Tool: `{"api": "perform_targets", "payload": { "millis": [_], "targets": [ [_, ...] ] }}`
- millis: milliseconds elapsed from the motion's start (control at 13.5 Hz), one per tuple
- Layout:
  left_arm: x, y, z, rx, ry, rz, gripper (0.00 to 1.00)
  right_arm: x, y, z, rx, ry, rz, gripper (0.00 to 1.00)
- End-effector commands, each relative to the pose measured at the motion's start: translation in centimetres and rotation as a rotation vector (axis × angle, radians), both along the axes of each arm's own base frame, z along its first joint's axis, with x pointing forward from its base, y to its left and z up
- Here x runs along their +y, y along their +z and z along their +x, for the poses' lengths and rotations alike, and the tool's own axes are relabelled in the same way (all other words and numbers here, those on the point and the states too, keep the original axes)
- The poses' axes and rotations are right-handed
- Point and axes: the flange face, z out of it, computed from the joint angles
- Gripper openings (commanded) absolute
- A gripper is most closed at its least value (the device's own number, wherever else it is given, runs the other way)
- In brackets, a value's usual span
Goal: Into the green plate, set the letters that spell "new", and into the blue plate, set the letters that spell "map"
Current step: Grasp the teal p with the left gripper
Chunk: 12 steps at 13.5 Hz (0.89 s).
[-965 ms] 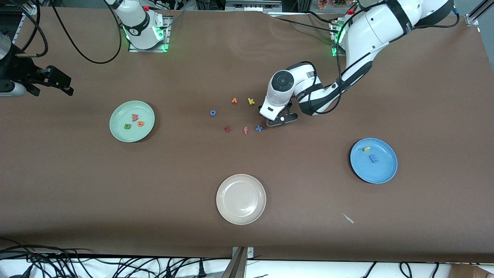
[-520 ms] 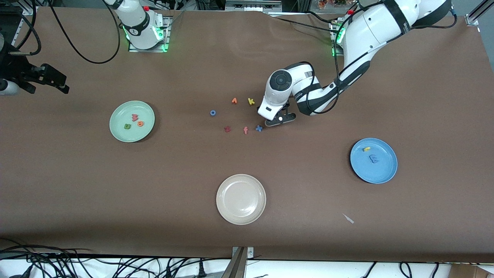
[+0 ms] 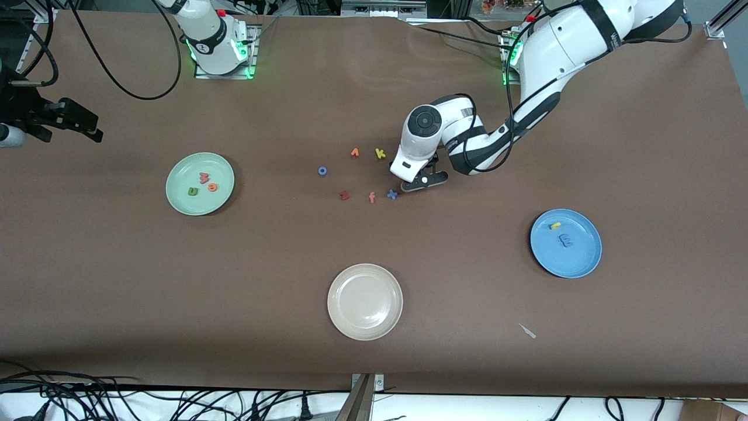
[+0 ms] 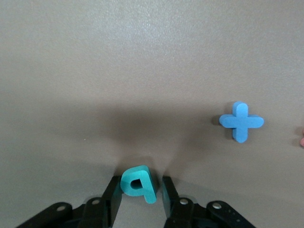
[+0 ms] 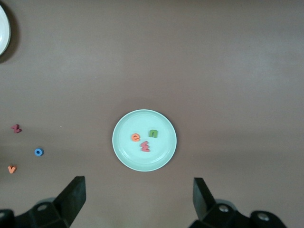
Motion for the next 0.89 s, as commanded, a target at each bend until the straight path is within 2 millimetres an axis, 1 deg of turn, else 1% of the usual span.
{"api": "perform_targets", "payload": {
  "millis": [0, 148, 223, 520, 594, 817],
  "targets": [
    [0.8, -1.4, 0.7, -0.027, -0.014, 0.035, 0.36, 0.3, 0.5, 0.3, 0.013, 0.003, 0.007, 1.00],
    [0.9, -1.4, 0.8, -0.028, -0.014, 0.036, 0.32, 0.3, 0.2, 0.3, 0.025, 0.000, 0.013, 1.00],
    [1.2, -1.7, 0.9, -0.035, -0.020, 0.047, 0.29, 0.3, 0.3, 0.2, 0.027, 0.000, 0.011, 1.00],
    [1.3, -1.6, 1.0, -0.039, -0.023, 0.054, 0.20, 0.5, 0.7, 0.0, 0.024, 0.004, 0.011, 1.00],
    [1.3, -1.4, 1.2, -0.044, -0.023, 0.054, 0.19, 0.4, 0.6, 0.0, 0.025, 0.001, 0.013, 1.00],
    [1.8, 0.1, 2.3, -0.074, -0.010, 0.053, 0.13, 0.6, 0.5, 0.1, 0.028, 0.012, 0.013, 1.00]
  ]
}}
